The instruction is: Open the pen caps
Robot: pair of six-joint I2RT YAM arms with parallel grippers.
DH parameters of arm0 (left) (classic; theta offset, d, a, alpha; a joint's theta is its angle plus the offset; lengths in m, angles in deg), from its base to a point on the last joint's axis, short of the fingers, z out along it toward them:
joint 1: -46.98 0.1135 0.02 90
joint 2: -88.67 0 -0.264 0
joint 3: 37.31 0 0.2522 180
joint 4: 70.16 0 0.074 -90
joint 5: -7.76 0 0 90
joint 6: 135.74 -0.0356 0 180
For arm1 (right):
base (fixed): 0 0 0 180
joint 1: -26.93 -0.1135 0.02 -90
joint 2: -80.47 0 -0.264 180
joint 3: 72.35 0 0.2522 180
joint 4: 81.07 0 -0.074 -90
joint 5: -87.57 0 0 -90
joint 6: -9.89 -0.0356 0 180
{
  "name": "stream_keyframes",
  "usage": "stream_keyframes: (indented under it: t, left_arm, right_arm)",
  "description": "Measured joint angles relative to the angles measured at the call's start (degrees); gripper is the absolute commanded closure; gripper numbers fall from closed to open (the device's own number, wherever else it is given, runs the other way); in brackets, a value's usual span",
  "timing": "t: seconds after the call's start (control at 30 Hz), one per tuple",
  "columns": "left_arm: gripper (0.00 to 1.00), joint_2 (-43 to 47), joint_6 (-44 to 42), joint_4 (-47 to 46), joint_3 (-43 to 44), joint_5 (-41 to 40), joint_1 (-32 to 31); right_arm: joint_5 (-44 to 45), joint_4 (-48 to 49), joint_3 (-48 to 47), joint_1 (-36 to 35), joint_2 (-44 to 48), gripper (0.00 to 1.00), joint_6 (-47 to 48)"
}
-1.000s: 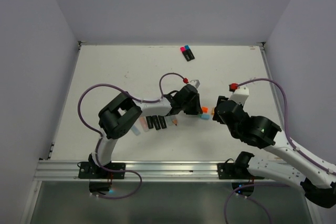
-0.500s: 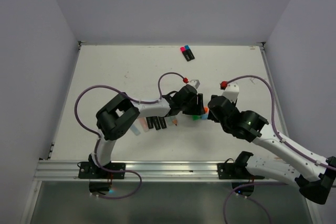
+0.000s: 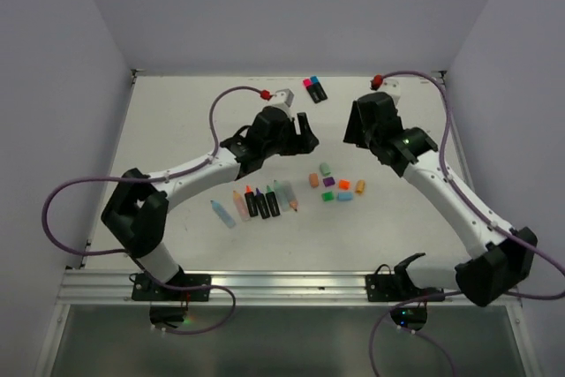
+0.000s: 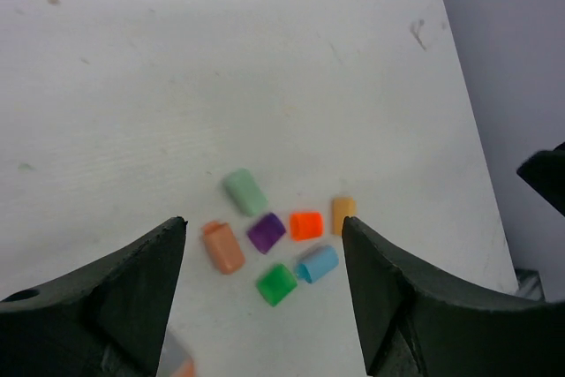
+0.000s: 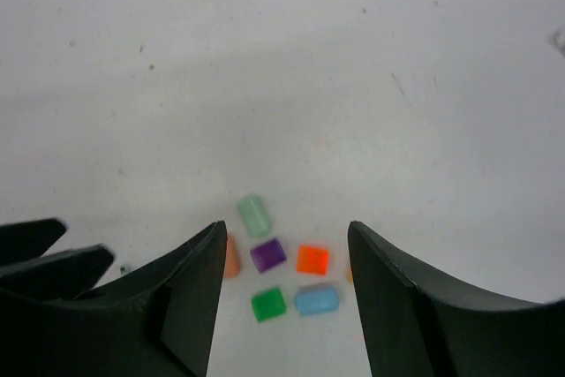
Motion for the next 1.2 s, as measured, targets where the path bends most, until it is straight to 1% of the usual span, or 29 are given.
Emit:
stream_keyframes:
  t: [0.03,0.07,0.13,0.27,0.4,0.5,0.53,0.6,0.63,0.73,0.83,0.97,1.2]
  left_arm:
    - [0.25,1.27,-0.48,0.48,-0.26,-0.87,1.42]
    - [0.24,2.64,-1.16,1.25,-0.55,-2.16,3.04]
    - [0.23,5.40,-2.69,2.99,-0.68,-5.05,5.31]
    - [0.22,9.27,-5.03,4.59,-0.68,-8.28,5.55]
    - [0.22,12.11,-6.40,4.63,-2.60,-8.94,5.66]
    - [0.22,12.79,-6.88,4.42,-5.11,-8.74,6.16]
    - [0.22,12.79,-6.99,4.35,-5.95,-8.48,6.36]
    - [0.22,12.79,-7.19,4.00,-7.48,-8.07,6.69]
    - [0.22,12.79,-7.21,3.76,-8.24,-7.78,6.80]
    - [0.22,12.76,-7.23,2.91,-10.10,-6.64,7.30]
    - [0.22,12.72,-7.23,2.10,-10.60,-5.75,7.67]
    - [0.22,12.66,-7.21,-0.22,-10.93,-4.55,8.63]
    - [0.23,11.69,-7.13,-3.15,-12.48,-2.16,10.19]
  right_arm:
    - [-0.81,1.33,-2.47,0.87,-3.65,0.36,1.40]
    - [-1.22,3.19,-4.74,1.55,-7.63,0.31,3.19]
    - [-3.04,6.67,-8.87,2.16,-15.39,0.26,6.64]
    - [-7.76,11.98,-19.61,3.15,-30.67,0.25,13.97]
    - [-11.47,16.06,-32.94,4.52,-45.29,0.22,21.03]
    - [-14.58,17.81,-42.69,6.32,-54.82,0.17,24.28]
    - [-15.96,18.40,-46.69,7.10,-58.62,0.13,25.46]
    - [-17.84,18.51,-50.73,8.85,-62.55,0.09,26.62]
    - [-18.93,18.88,-53.40,9.75,-65.02,0.04,27.61]
    - [-21.09,19.71,-59.28,11.93,-71.21,0.01,30.51]
    - [-23.65,20.92,-60.76,13.25,-74.47,0.02,32.44]
    - [-27.52,21.44,-63.84,13.31,-78.44,0.02,33.44]
    - [-31.52,22.05,-67.19,12.79,-80.98,0.02,33.68]
